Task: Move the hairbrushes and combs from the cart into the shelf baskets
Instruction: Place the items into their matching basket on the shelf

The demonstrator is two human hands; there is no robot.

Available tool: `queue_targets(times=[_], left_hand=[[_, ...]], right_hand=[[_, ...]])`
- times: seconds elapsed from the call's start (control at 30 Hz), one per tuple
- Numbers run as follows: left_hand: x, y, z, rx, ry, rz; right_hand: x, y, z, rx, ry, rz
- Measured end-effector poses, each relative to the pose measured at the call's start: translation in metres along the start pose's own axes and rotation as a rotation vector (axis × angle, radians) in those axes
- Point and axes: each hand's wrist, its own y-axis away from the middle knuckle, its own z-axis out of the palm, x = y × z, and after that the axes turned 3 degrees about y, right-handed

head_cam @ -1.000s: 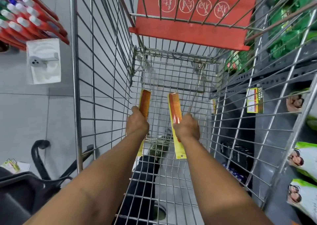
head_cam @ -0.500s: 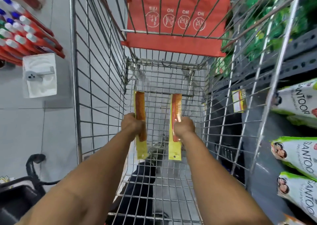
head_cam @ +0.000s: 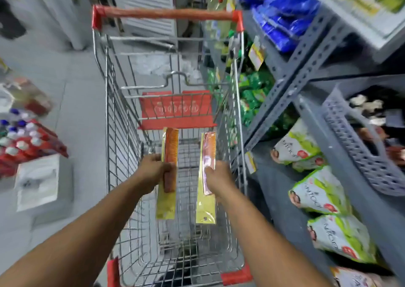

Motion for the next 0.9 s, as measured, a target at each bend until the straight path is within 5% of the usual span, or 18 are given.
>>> queue_targets(times=[0.4, 0.9], left_hand=[[0.115, 0.113, 0.078, -0.282, 0.065, 0.205], [0.167, 0.269, 0.270, -0.752, -0.079, 0.260]], right_hand=[[-0.042, 0.119, -0.148, 0.169, -0.302, -0.115], [0.050, 0.260, -0.310, 0.582, -0.597, -0.065]])
